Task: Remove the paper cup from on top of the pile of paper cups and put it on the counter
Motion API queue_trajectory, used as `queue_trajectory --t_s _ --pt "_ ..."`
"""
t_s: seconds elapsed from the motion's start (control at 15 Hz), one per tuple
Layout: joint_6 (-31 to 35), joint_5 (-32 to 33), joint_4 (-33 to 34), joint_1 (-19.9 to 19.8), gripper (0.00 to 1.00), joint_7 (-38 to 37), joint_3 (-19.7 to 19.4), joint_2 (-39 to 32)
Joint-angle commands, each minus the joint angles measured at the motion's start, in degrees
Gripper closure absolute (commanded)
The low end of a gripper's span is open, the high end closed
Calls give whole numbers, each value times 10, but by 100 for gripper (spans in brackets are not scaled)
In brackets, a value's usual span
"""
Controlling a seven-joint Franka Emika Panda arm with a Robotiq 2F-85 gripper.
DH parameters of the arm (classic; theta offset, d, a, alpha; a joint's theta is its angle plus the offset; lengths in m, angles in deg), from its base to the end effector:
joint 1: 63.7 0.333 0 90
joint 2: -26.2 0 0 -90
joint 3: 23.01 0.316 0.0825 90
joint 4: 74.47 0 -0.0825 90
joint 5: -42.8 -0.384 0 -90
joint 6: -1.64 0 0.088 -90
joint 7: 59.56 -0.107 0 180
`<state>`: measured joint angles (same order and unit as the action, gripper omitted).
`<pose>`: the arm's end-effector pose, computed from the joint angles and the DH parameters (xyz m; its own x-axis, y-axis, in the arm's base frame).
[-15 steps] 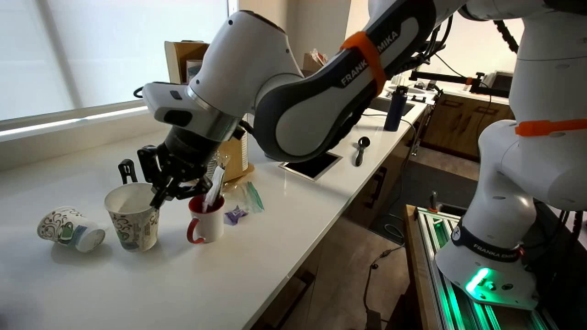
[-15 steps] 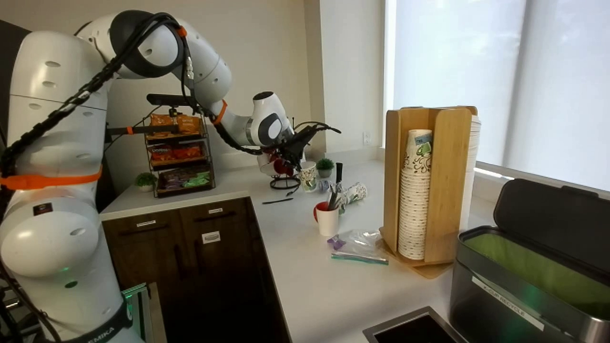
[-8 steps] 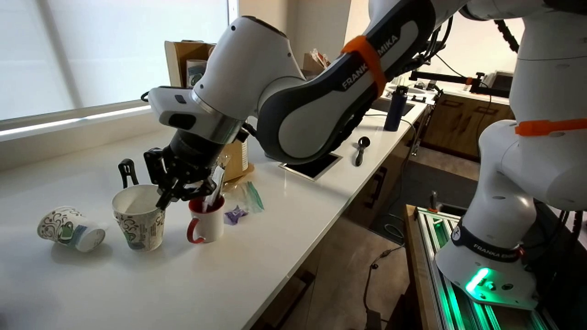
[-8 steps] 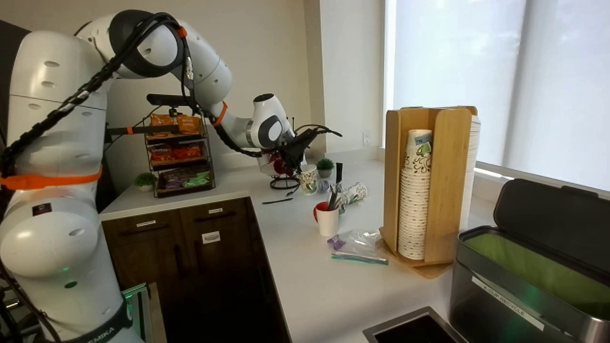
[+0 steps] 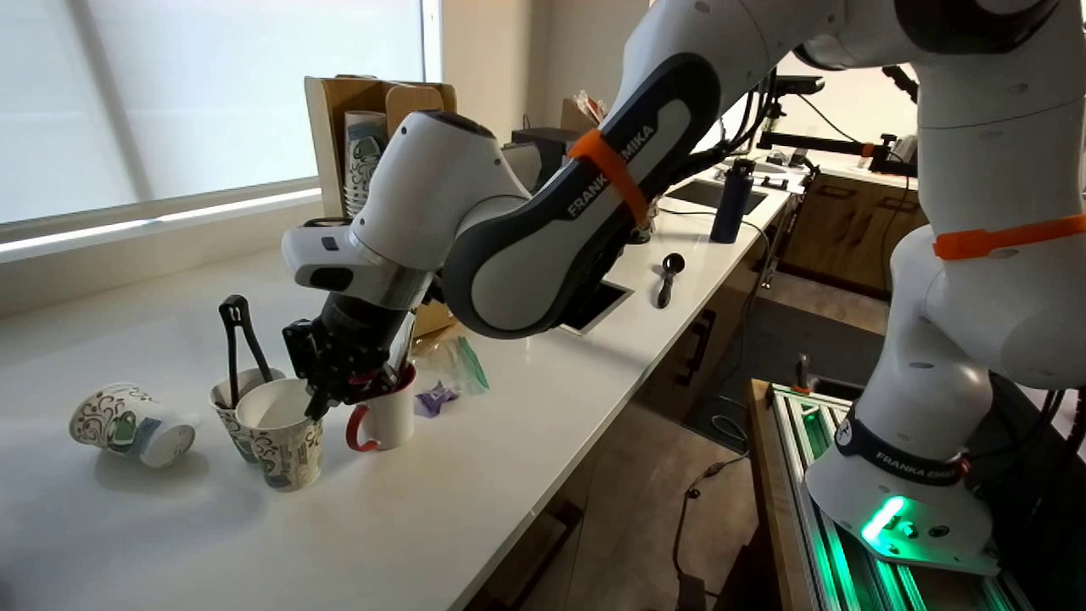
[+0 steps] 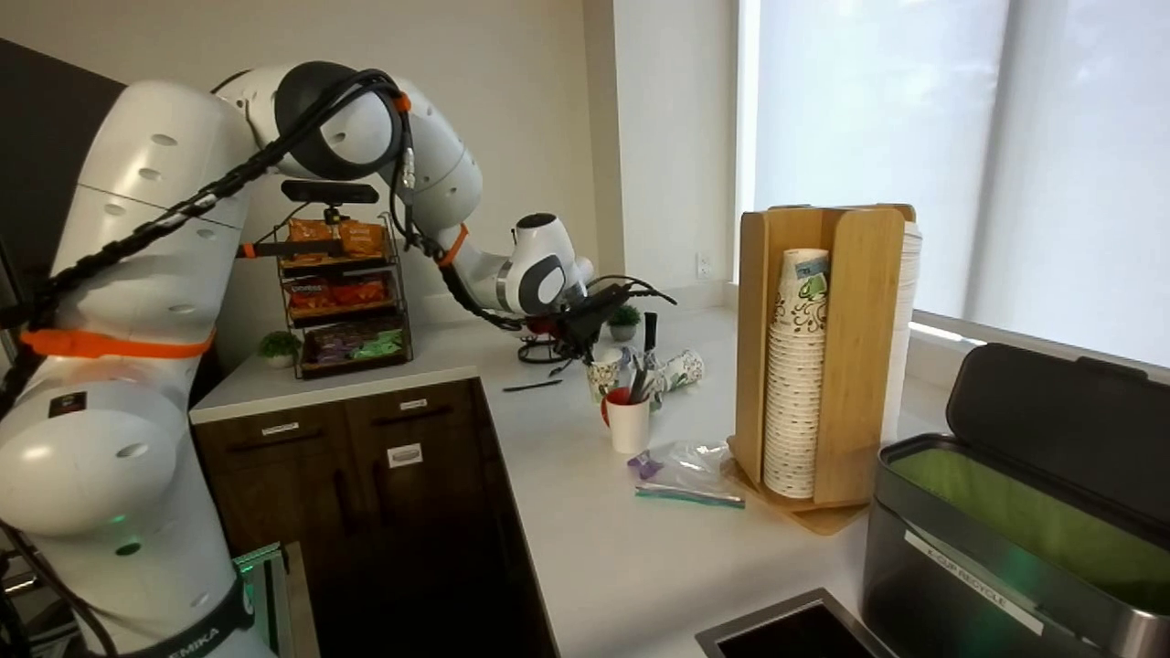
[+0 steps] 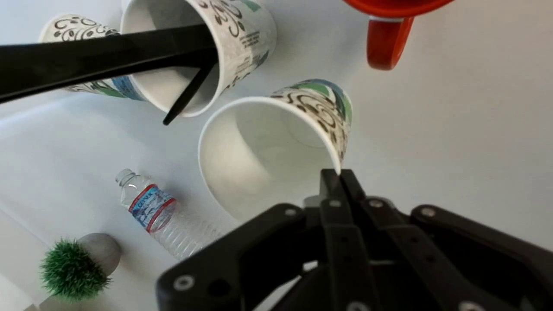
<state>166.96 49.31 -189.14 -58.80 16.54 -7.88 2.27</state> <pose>0.6088 0.2169 0.3078 -0.1925 0.9712 0.1406 0.8884 0.1116 0.4453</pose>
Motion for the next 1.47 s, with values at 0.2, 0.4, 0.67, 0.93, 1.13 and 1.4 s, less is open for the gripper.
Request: queue_trajectory --t_s 0.2,0.4,0.67,0.93,1.13,1.4 --pt "-2 43 45 23 99 -32 -17 -50" --pt "-17 67 52 46 99 -67 -39 -52" --pt "-27 82 53 54 71 -96 -45 -52" --pt "-26 95 53 57 49 -106 -44 -50" --pt "-27 110 33 67 26 -120 -47 -29" --pt "16 152 -37 97 0 -188 -75 39"
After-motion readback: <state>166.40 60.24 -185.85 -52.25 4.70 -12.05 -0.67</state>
